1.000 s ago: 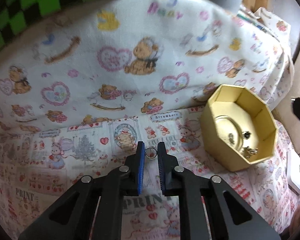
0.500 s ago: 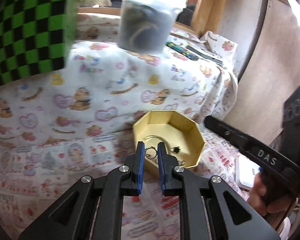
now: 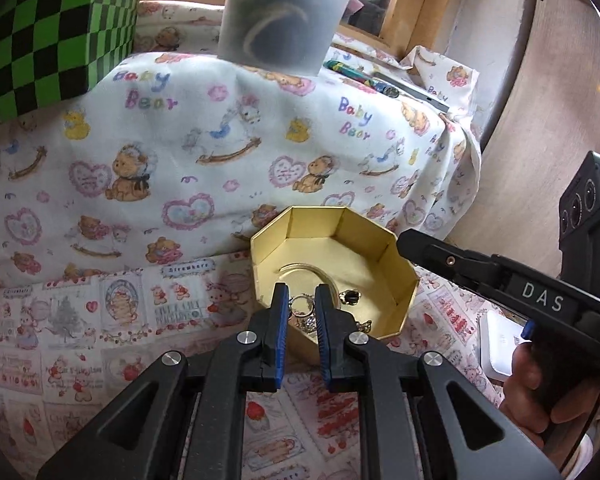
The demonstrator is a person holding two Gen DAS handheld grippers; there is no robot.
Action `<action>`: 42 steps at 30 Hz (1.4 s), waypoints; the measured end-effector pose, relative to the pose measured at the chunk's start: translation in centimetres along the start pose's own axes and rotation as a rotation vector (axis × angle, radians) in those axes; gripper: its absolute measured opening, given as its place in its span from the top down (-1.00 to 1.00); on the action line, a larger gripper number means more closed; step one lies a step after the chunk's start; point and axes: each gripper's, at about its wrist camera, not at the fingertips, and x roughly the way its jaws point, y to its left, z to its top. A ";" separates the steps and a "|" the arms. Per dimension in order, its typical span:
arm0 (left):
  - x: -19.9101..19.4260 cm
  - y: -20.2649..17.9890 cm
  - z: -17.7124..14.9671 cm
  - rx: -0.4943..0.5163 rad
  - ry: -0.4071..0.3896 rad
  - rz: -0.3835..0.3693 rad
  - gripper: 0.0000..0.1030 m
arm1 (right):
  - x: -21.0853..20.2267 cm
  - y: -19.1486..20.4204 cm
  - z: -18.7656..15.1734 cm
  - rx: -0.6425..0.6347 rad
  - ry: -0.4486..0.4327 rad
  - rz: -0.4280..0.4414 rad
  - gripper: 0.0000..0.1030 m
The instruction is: Organize jewelry
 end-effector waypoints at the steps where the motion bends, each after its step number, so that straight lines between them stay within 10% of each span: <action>1: -0.1 0.0 0.0 0.005 -0.004 -0.001 0.76 | 0.0 0.1 0.0 -0.004 -0.002 -0.006 0.56; 10: -1.8 0.3 -0.3 0.030 -0.042 0.029 0.57 | -0.1 0.2 0.1 -0.013 -0.008 -0.022 0.56; 14: -3.1 0.8 -0.9 0.041 -0.063 0.062 -0.21 | -0.1 0.4 0.0 -0.039 -0.011 -0.054 0.57; 23: -6.5 3.8 -2.1 -0.025 -0.161 0.227 -0.67 | -0.2 3.0 -1.0 -0.189 -0.037 -0.111 0.55; 42: -12.9 7.4 -5.3 0.021 -0.379 0.404 -0.99 | -1.8 7.9 -3.6 -0.395 -0.241 -0.213 -0.51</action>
